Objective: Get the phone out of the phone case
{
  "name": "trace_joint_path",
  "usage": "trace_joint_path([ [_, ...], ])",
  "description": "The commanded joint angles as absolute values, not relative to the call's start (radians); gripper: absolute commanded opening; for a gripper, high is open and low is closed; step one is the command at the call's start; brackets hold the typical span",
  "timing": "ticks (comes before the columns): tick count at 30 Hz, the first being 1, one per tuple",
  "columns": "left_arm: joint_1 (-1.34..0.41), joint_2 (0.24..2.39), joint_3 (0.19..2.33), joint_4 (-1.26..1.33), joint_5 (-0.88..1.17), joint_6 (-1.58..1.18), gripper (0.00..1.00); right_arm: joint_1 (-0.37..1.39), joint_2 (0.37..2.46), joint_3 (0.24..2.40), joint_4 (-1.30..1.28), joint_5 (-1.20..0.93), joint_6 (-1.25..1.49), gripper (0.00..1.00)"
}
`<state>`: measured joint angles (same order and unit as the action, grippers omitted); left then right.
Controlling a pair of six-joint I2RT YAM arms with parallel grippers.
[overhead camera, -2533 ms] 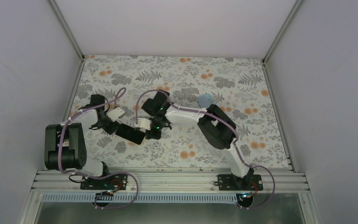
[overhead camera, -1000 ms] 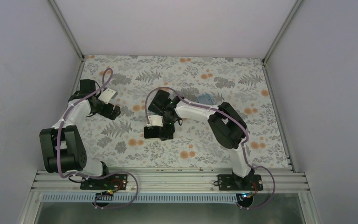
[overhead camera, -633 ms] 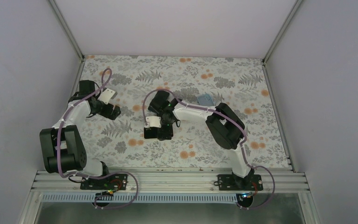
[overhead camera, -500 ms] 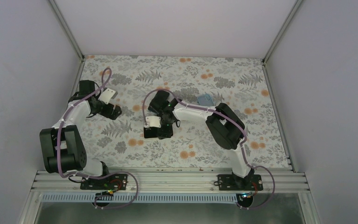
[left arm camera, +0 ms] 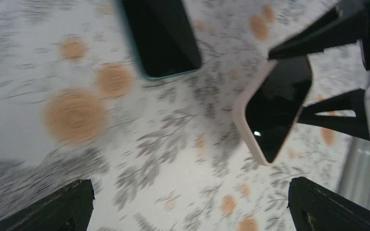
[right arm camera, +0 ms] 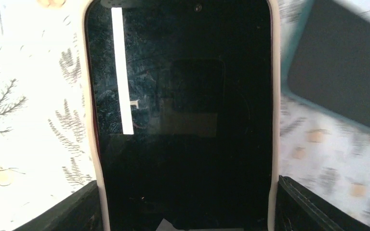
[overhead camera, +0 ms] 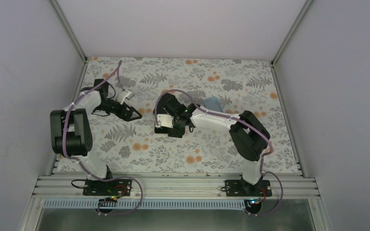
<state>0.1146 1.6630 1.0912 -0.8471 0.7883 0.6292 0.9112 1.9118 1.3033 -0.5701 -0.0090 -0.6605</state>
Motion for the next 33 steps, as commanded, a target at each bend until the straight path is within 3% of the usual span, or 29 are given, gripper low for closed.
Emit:
trace_joint_path([
  [1, 0.036, 1.747, 1.148, -0.967, 0.96, 0.708, 1.0, 0.903, 1.815, 1.323, -0.479, 0.064, -0.645, 0.53],
  [11, -0.066, 1.954, 1.34, -1.037, 1.095, 0.704, 1.0, 0.9, 1.835, 1.362, -0.447, 0.089, -0.64, 0.55],
  [20, -0.1, 2.032, 1.446, -1.147, 1.076, 0.752, 0.99, 0.894, 1.87, 1.419, -0.409, 0.143, -0.629, 0.55],
  [22, -0.11, 2.03, 1.443, -1.14, 1.08, 0.745, 0.91, 0.895, 1.879, 1.433, -0.402, 0.152, -0.628, 0.54],
  [27, -0.116, 2.022, 1.432, -1.106, 1.096, 0.72, 0.61, 0.894, 1.888, 1.459, -0.398, 0.16, -0.626, 0.53],
  [30, -0.117, 2.033, 1.449, -1.131, 1.113, 0.733, 0.54, 0.894, 1.882, 1.464, -0.403, 0.154, -0.618, 0.53],
  [33, -0.121, 2.047, 1.464, -1.164, 1.129, 0.757, 0.39, 0.895, 1.868, 1.461, -0.396, 0.162, -0.611, 0.52],
])
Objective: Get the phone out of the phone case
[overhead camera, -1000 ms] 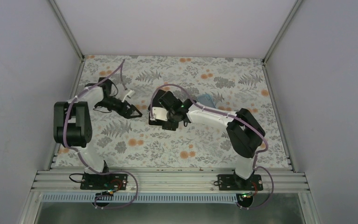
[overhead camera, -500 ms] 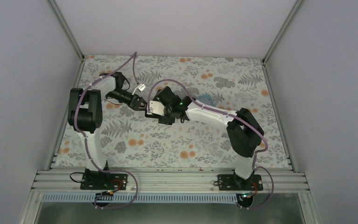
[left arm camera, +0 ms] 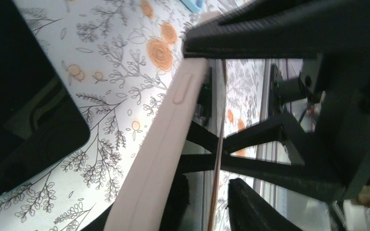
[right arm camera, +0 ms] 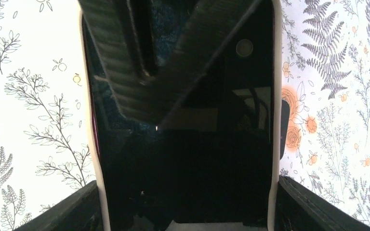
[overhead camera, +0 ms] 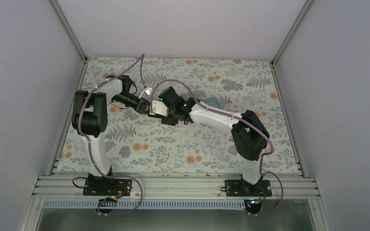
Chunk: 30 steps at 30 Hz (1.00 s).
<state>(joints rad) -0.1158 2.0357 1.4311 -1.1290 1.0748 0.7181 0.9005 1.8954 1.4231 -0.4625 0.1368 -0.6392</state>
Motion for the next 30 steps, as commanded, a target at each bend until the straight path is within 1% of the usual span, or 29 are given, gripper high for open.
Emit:
trace_joint_path([
  [1, -0.122, 2.049, 1.466, -1.17, 1.133, 0.761, 0.32, 0.896, 1.861, 1.456, -0.393, 0.165, -0.612, 0.52],
  [3, -0.123, 2.051, 1.474, -1.185, 1.147, 0.776, 0.18, 0.896, 1.852, 1.449, -0.395, 0.169, -0.613, 0.52],
  [4, -0.124, 2.049, 1.479, -1.193, 1.156, 0.787, 0.14, 0.894, 1.849, 1.446, -0.398, 0.171, -0.614, 0.53],
  [5, -0.124, 2.049, 1.487, -1.204, 1.162, 0.796, 0.12, 0.895, 1.844, 1.442, -0.401, 0.171, -0.612, 0.54],
  [6, -0.124, 2.047, 1.496, -1.214, 1.167, 0.811, 0.1, 0.893, 1.837, 1.435, -0.411, 0.154, -0.611, 0.63],
  [9, -0.124, 2.034, 1.524, -1.227, 1.155, 0.83, 0.07, 0.88, 1.805, 1.433, -0.484, 0.072, -0.617, 0.94],
  [10, -0.124, 2.028, 1.536, -1.228, 1.142, 0.835, 0.06, 0.865, 1.783, 1.429, -0.517, 0.024, -0.62, 0.99],
  [12, -0.128, 2.006, 1.556, -1.22, 1.094, 0.846, 0.03, 0.806, 1.733, 1.424, -0.585, -0.115, -0.636, 1.0],
  [15, -0.155, 1.942, 1.562, -1.158, 0.964, 0.839, 0.02, 0.632, 1.678, 1.466, -0.758, -0.364, -0.677, 1.0],
  [18, -0.21, 1.866, 1.575, -1.138, 0.874, 0.884, 0.02, 0.444, 1.604, 1.471, -0.874, -0.637, -0.805, 1.0],
  [20, -0.251, 1.811, 1.573, -1.086, 0.825, 0.892, 0.02, 0.366, 1.604, 1.486, -0.98, -0.78, -0.923, 1.0],
  [23, -0.325, 1.74, 1.566, -1.001, 0.76, 0.886, 0.02, 0.345, 1.629, 1.487, -1.062, -0.845, -1.018, 0.99],
  [30, -0.478, 1.651, 1.511, -0.897, 0.769, 0.965, 0.02, 0.344, 1.642, 1.415, -1.053, -0.932, -1.081, 0.95],
])
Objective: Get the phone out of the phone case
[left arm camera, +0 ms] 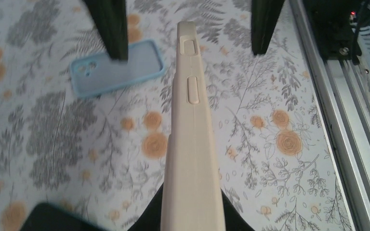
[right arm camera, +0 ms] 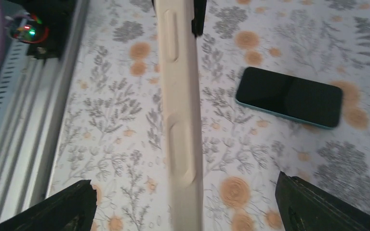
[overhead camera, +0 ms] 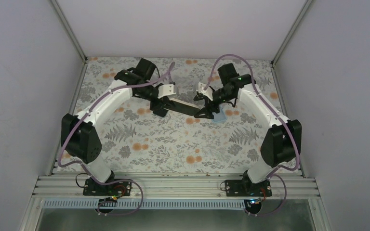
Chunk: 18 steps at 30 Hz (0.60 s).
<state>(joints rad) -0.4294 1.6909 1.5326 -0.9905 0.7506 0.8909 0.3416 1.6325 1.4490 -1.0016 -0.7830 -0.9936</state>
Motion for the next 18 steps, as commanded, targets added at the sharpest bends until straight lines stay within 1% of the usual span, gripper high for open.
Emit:
trace_joint_path([
  [1, -0.488, 1.651, 1.509, -0.905, 0.777, 0.981, 0.02, 0.344, 1.643, 1.407, -1.049, -0.939, -1.082, 0.94],
  [6, -0.5, 1.65, 1.509, -0.938, 0.813, 1.041, 0.02, 0.338, 1.65, 1.393, -1.074, -0.973, -1.114, 0.92],
  [11, -0.5, 1.626, 1.503, -0.945, 0.822, 1.079, 0.02, 0.301, 1.657, 1.41, -1.162, -1.01, -1.192, 0.91],
  [15, -0.501, 1.621, 1.529, -0.956, 0.868, 1.072, 0.02, 0.292, 1.696, 1.396, -1.15, -1.0, -1.2, 0.91],
  [16, -0.5, 1.624, 1.539, -0.969, 0.881, 1.075, 0.02, 0.292, 1.695, 1.39, -1.137, -0.997, -1.194, 0.88],
  [18, -0.5, 1.629, 1.56, -0.995, 0.899, 1.082, 0.02, 0.289, 1.691, 1.378, -1.118, -0.989, -1.183, 0.87],
])
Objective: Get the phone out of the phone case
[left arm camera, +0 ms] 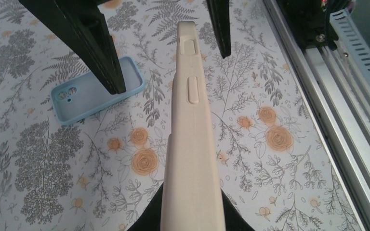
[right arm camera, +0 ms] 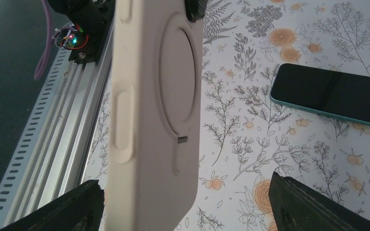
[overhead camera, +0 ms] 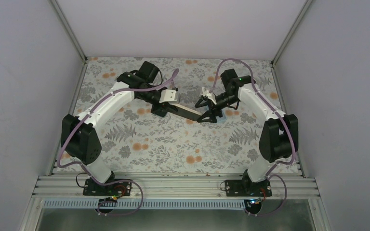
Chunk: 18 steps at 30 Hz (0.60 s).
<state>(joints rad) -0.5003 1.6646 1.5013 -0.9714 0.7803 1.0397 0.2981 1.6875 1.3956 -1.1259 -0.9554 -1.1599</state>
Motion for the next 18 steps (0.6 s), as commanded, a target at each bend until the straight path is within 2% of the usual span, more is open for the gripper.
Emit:
trace_joint_path([
  [1, -0.5, 1.631, 1.567, -1.008, 0.906, 1.089, 0.02, 0.287, 1.69, 1.373, -1.111, -0.988, -1.181, 0.87],
  [9, -0.512, 1.6, 1.553, -1.062, 0.909, 1.121, 0.02, 0.241, 1.709, 1.404, -1.113, -1.001, -1.188, 0.86],
  [18, -0.581, 1.564, 1.507, -1.092, 0.86, 1.152, 0.02, 0.162, 1.82, 1.602, -1.284, -0.986, -1.298, 0.86],
])
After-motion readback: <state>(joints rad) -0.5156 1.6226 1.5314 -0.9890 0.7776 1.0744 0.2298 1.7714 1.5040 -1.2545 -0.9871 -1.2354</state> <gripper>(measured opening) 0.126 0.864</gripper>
